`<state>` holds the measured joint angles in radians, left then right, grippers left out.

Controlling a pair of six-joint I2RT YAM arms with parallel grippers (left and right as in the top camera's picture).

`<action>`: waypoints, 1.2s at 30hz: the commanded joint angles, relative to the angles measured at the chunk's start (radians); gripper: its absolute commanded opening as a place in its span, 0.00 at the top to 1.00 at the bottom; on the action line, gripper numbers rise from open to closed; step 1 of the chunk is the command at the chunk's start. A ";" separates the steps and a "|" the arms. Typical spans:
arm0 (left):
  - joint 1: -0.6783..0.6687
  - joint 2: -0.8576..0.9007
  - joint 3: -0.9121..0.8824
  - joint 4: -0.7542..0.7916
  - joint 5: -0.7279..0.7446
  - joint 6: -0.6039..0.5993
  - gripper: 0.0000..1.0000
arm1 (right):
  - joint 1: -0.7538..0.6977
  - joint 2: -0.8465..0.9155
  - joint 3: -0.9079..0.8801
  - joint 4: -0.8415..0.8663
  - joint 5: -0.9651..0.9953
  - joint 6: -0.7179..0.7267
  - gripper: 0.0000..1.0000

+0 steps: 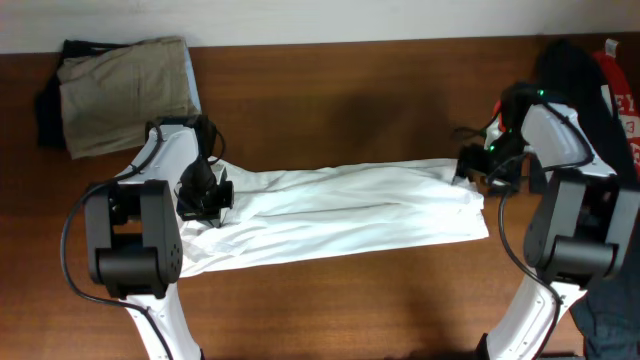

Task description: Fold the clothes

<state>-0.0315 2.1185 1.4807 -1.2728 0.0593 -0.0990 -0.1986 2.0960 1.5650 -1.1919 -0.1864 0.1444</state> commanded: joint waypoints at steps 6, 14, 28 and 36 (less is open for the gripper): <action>0.002 -0.008 -0.007 0.005 -0.004 -0.013 1.00 | 0.001 0.006 -0.082 0.063 0.012 -0.005 0.81; 0.003 -0.253 0.010 -0.064 -0.046 -0.039 0.99 | 0.000 0.005 0.072 -0.092 0.088 0.058 0.96; 0.012 -0.264 -0.195 -0.026 -0.005 -0.142 0.41 | -0.167 0.005 0.074 -0.113 -0.019 -0.017 0.33; -0.101 -0.299 -0.033 0.048 0.093 -0.079 1.00 | -0.168 0.003 0.155 -0.110 -0.100 -0.017 0.06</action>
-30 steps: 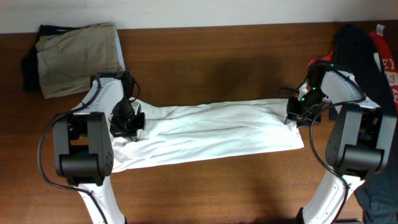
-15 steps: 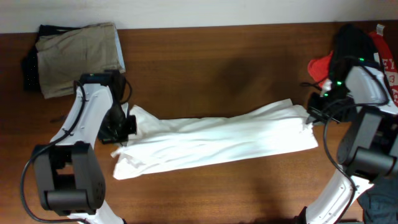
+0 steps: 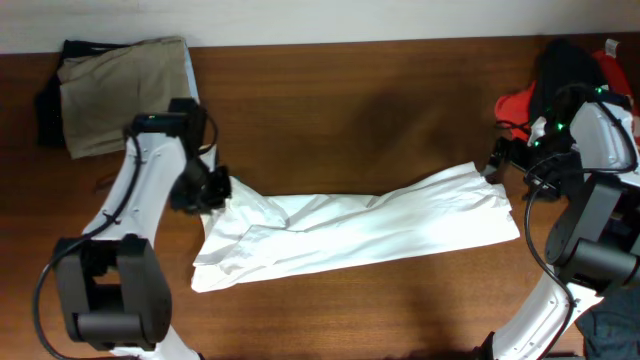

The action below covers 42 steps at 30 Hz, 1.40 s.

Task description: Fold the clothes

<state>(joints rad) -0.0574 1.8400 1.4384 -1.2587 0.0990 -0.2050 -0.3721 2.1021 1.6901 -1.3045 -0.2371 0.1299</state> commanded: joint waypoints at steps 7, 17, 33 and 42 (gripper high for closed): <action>-0.197 0.147 -0.082 0.177 0.085 -0.015 1.00 | 0.055 -0.002 0.004 -0.023 -0.047 -0.025 0.84; 0.007 0.357 -0.083 0.260 -0.076 -0.043 1.00 | 0.203 -0.002 -0.063 0.044 0.004 -0.029 0.27; 0.204 0.357 0.070 0.277 -0.238 -0.003 0.95 | 0.616 0.066 -0.078 0.229 -0.035 0.035 0.69; 0.219 0.355 0.153 0.190 -0.264 -0.003 0.99 | 0.461 0.114 -0.052 0.132 0.249 0.098 0.94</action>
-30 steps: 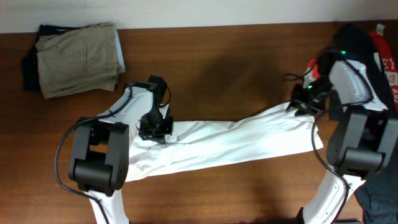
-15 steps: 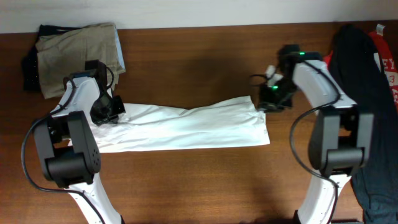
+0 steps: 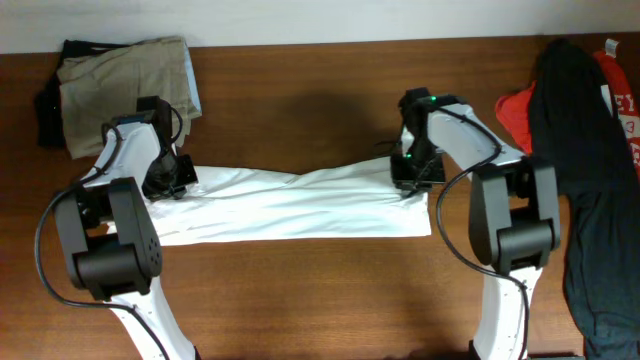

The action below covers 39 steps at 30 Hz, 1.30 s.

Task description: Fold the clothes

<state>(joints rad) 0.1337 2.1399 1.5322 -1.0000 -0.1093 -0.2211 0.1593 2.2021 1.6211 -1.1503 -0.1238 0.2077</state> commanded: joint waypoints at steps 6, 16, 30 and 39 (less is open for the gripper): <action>-0.024 0.053 0.493 -0.375 -0.017 0.013 0.73 | -0.169 -0.051 0.282 -0.223 0.135 0.021 0.14; -0.031 0.053 0.531 -0.408 0.021 0.013 0.01 | -0.330 -0.050 -0.082 -0.050 -0.449 -0.387 0.01; -0.031 0.053 0.531 -0.407 0.043 -0.002 0.01 | -0.284 -0.052 -0.145 0.108 -0.282 -0.037 0.96; -0.031 0.053 0.531 -0.404 0.043 -0.002 0.01 | -0.280 -0.109 0.344 -0.318 -0.071 -0.034 0.96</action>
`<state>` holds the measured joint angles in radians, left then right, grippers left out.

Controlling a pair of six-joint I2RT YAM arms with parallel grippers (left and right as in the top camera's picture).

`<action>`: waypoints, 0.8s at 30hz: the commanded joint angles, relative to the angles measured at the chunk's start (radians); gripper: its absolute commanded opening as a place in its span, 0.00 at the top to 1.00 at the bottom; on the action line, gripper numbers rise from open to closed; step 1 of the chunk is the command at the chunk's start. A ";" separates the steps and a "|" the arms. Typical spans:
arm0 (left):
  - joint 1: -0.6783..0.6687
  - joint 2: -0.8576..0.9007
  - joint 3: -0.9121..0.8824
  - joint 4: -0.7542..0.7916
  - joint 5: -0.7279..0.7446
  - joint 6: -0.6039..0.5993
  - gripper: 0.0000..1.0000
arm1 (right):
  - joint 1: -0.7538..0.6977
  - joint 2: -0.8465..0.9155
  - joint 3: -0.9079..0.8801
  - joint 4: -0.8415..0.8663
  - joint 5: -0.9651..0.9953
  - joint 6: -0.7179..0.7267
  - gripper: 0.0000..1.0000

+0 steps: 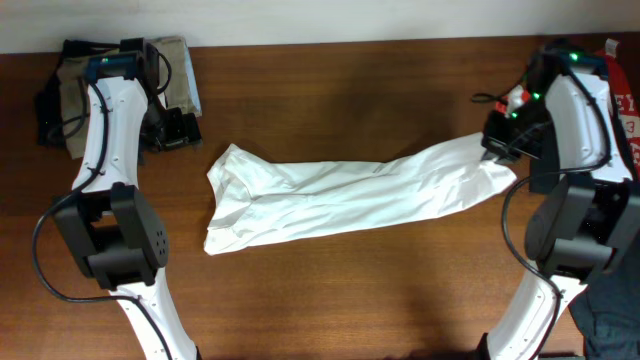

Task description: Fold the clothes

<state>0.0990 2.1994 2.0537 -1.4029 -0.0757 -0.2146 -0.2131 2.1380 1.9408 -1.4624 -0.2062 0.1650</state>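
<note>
A long white garment (350,195) lies across the middle of the table, folded into a narrow band, its left end bunched and creased. My right gripper (497,150) is shut on the garment's right end, which is pulled up toward it. My left gripper (172,130) hangs open at the far left, beside the pile of folded clothes. It is a short way from the garment's left end and holds nothing.
A pile of folded khaki and dark clothes (65,85) sits in the far left corner, partly under my left arm. Red and black clothes (622,105) are heaped at the right edge behind my right arm. The table's back edge meets a white wall.
The left gripper has let go of the garment's left end and now sits further back, by the khaki pile. The right gripper has moved right with its end, and the garment has shifted right.
At first both grippers held the ends of the white garment, spread across the table. Then it lay further right and rumpled. Then it lay further left as a flat narrow band between both grippers. Now only the right gripper holds it.
</note>
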 commanded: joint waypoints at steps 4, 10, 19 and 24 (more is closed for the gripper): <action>0.002 -0.006 0.010 -0.001 0.013 -0.009 0.01 | 0.311 -0.043 0.021 0.010 -0.004 0.026 0.96; 0.002 -0.006 0.010 -0.001 0.013 -0.009 0.01 | 0.577 -0.029 -0.039 0.110 -0.007 0.111 0.96; 0.002 -0.006 0.010 -0.005 0.012 -0.008 0.01 | 0.786 -0.009 -0.053 0.236 -0.006 0.211 0.52; 0.002 -0.006 0.010 -0.012 0.012 -0.008 0.01 | 0.643 -0.011 0.090 0.061 0.134 0.201 0.48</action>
<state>0.0990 2.1994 2.0537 -1.4117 -0.0750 -0.2146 0.5186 2.1372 1.9705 -1.3441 -0.1780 0.3660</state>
